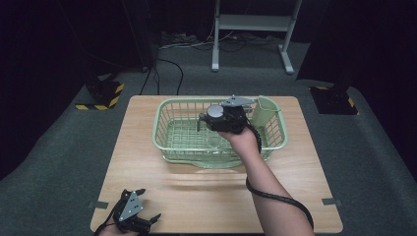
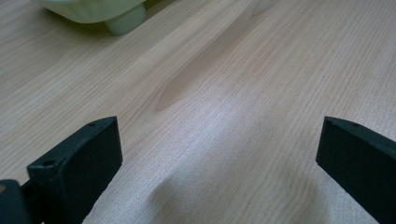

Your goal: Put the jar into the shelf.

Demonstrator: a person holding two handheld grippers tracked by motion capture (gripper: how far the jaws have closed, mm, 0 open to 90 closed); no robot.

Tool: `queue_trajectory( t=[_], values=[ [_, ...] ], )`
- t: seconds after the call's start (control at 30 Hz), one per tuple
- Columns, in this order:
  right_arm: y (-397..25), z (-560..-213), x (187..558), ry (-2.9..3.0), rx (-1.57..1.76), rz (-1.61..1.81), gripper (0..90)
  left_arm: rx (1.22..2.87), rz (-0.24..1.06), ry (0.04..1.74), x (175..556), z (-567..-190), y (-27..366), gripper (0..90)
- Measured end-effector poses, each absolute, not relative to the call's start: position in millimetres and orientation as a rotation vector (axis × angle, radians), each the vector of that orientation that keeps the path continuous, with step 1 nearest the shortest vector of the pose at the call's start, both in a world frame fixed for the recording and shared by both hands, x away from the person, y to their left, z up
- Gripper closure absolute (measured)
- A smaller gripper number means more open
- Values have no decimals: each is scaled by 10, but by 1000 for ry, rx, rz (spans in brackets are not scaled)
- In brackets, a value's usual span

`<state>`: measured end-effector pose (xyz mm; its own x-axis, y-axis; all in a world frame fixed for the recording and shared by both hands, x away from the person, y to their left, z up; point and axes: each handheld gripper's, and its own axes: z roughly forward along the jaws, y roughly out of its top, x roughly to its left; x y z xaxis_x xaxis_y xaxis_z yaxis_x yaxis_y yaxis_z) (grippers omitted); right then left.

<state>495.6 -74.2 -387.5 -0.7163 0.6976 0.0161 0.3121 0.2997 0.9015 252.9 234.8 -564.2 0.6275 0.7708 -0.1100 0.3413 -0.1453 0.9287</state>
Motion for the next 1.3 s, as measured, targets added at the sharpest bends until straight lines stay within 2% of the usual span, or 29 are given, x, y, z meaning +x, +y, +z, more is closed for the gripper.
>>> queue_trajectory(
  t=[0.13, 0.2, 0.97, 1.3],
  values=[
    [-721, -3846, 4939, 2178, 887, 1414, 45, 1746, 481, 908, 2528, -5642, 2348, 7],
    [-717, -3827, 4923, 2165, 889, 1425, 0, 1747, 482, 906, 2527, -5643, 2348, 7],
    [-868, -3655, 4597, 2064, 852, 1498, 0, 1749, 485, 916, 2536, -5645, 2342, 9],
    [-946, -3723, 4420, 2055, 833, 1487, 0, 1758, 490, 909, 2530, -5649, 2336, 12]
  ],
)
